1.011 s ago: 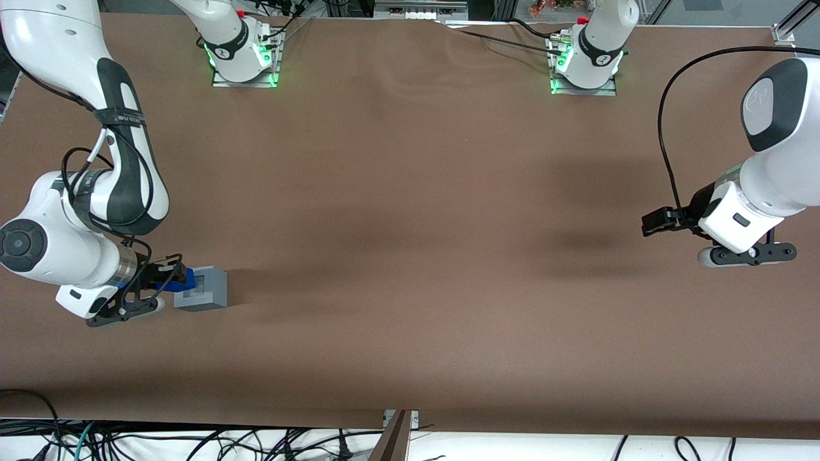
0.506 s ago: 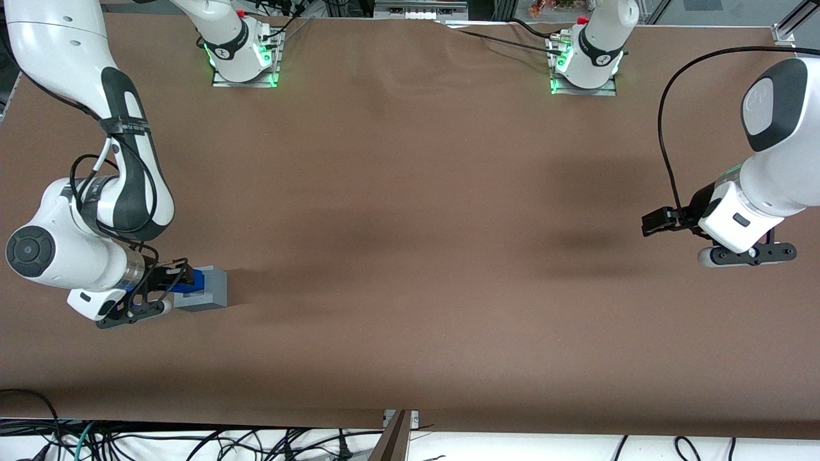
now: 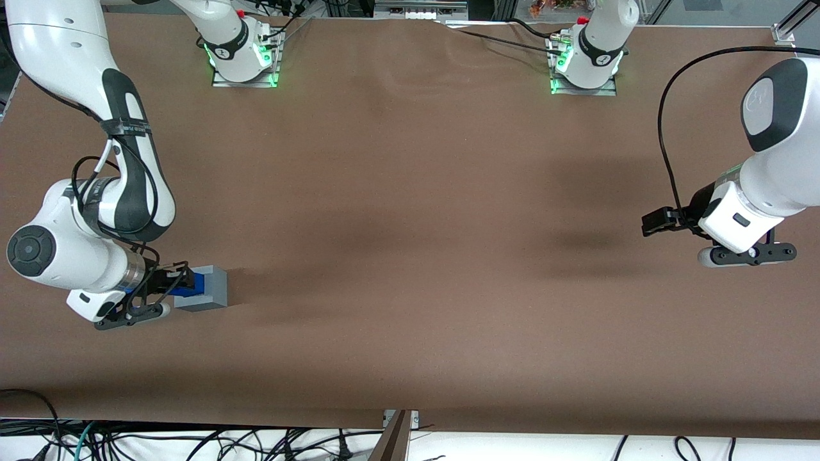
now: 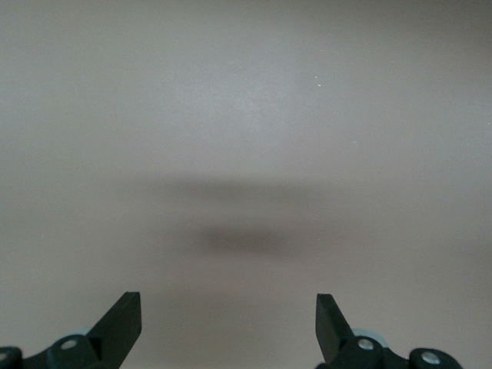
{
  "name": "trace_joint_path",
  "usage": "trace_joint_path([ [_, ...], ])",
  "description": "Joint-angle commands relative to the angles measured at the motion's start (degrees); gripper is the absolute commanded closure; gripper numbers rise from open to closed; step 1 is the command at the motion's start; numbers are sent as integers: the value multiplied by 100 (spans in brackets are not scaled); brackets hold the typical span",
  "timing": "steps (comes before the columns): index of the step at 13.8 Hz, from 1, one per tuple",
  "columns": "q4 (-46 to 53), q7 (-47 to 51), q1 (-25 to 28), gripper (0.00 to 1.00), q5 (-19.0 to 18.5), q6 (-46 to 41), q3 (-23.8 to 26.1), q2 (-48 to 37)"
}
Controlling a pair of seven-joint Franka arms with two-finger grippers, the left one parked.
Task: Insert blue part into gray base with right arm
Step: 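Lower the blue part into the gray base's opening, then open the right gripper and raise it away from the base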
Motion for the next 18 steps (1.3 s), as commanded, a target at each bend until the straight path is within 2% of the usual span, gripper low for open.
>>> trace_joint_path([
  [1, 28, 216, -39, 56, 62, 135, 36, 197],
  [3, 19, 382, -48, 56, 62, 187, 36, 242],
  [4, 19, 383, -48, 47, 62, 205, 36, 242],
  [5, 19, 383, -48, 15, 62, 205, 27, 242],
  [6, 37, 383, -48, 1, 62, 205, 27, 242],
  [12, 54, 366, 5, 1, 79, -13, 62, -319],
  [14, 11, 401, 13, 1, 88, -347, 79, -723],
  [18, -200, 568, 5, 1, 88, -1717, 62, -1917],
])
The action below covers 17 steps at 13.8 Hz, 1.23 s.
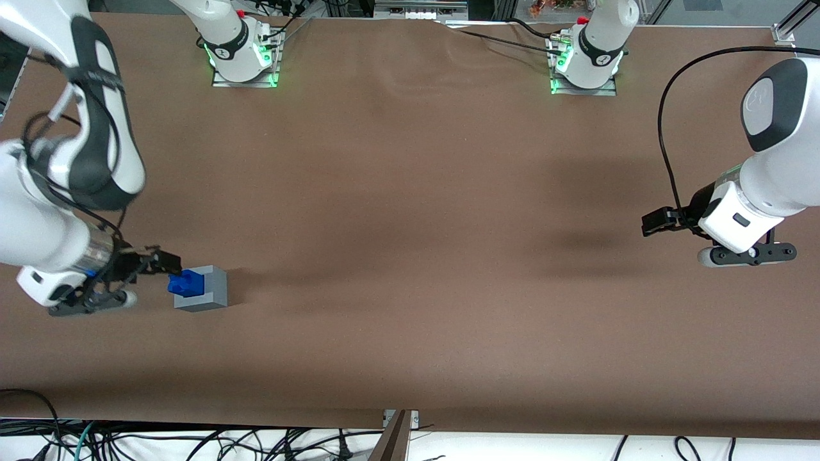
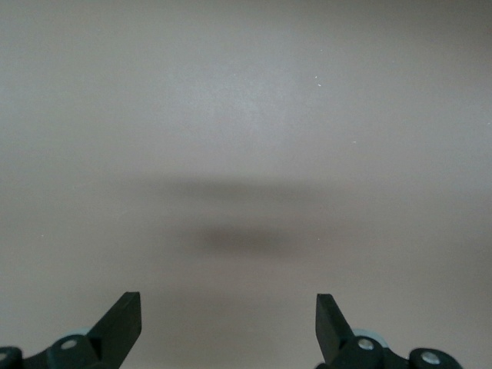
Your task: Insert blue part into gray base with right arm
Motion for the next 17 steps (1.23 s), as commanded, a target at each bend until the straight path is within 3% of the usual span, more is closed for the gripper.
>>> trace_joint_path([
  [1, -352, 77, -31, 1, 76, -784, 16, -981],
  [4, -405, 59, -31, 1, 58, -1296, -1, -1510],
  [17, -352, -20, -31, 1, -30, -1603, -10, -1528],
])
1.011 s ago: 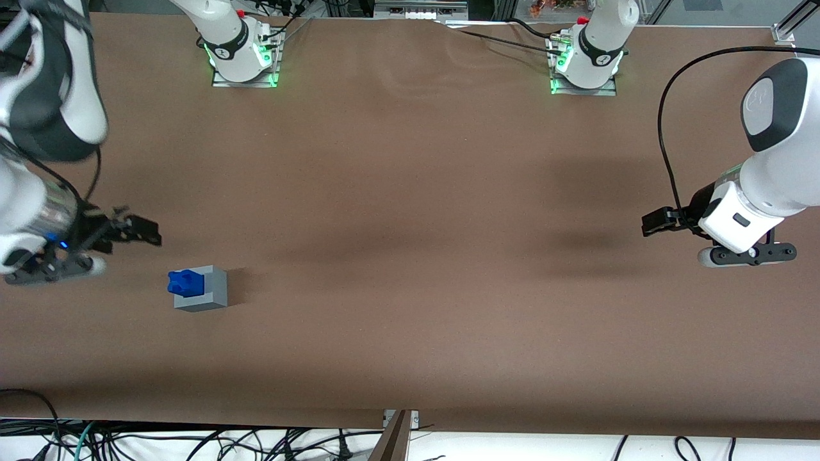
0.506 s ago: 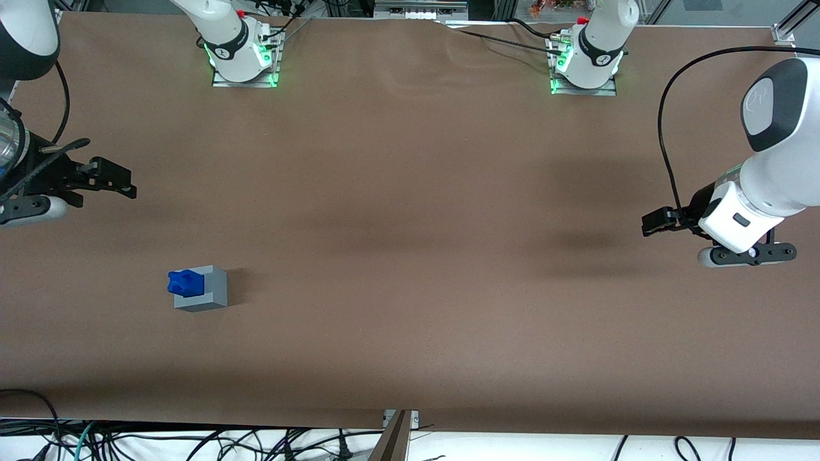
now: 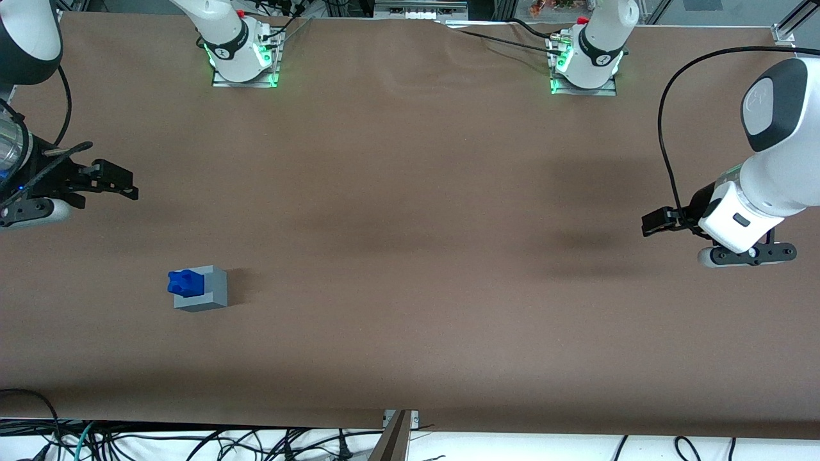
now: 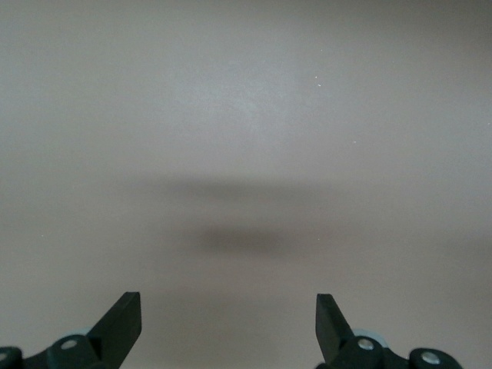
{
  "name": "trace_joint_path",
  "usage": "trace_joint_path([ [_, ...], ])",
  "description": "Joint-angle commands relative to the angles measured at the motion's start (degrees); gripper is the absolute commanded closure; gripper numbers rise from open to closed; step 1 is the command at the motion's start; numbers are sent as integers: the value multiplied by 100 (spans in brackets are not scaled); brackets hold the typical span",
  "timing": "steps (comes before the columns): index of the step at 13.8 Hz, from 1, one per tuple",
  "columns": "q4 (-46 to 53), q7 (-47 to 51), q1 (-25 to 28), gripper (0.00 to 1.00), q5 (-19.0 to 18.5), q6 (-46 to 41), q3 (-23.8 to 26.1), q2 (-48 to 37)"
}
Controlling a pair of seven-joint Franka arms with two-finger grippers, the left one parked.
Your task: Insert blue part into gray base with right arm
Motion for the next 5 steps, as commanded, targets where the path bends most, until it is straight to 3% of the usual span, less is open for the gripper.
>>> trace_joint_path([
  [1, -116, -30, -27, 1, -78, -233, 19, -106],
  [5, -187, -21, -18, 1, -140, -391, 46, -212],
])
